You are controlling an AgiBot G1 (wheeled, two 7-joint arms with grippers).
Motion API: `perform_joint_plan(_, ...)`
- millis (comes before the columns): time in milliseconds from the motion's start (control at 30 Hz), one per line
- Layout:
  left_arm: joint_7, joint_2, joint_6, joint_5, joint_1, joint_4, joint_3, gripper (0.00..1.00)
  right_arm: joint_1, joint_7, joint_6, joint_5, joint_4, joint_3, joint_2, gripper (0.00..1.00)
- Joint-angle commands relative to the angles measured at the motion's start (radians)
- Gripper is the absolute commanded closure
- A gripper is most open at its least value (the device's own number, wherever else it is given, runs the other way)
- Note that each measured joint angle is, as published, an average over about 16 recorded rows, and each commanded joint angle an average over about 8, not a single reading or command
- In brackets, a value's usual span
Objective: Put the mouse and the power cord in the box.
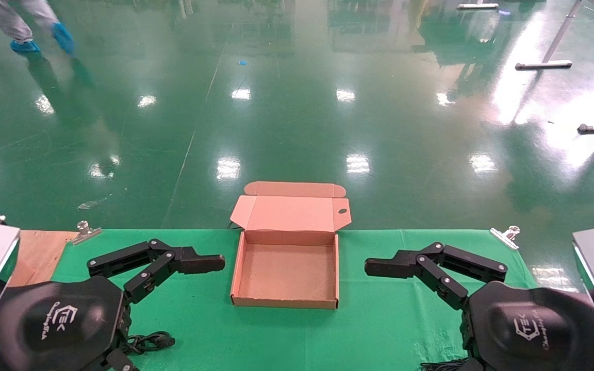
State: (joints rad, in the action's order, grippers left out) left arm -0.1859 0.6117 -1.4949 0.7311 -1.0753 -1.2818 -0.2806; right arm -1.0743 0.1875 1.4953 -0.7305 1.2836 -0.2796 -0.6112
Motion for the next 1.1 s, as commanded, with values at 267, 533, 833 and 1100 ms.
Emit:
perform_joint_plan(267, 0.000, 0.000, 0.000, 0.000, 0.000, 0.000, 0.000, 0.00, 0.000, 0.000, 0.000, 0.000, 0.000, 0.000, 0.000, 0.00)
perform_joint_plan(533, 0.000, 0.000, 0.000, 0.000, 0.000, 0.000, 0.000, 0.00, 0.000, 0.000, 0.000, 0.000, 0.000, 0.000, 0.000, 0.00)
perform_joint_plan(833, 0.000, 0.000, 0.000, 0.000, 0.000, 0.000, 0.000, 0.00, 0.000, 0.000, 0.000, 0.000, 0.000, 0.000, 0.000, 0.00)
perform_joint_plan(1100, 0.000, 0.000, 0.000, 0.000, 0.000, 0.000, 0.000, 0.00, 0.000, 0.000, 0.000, 0.000, 0.000, 0.000, 0.000, 0.00)
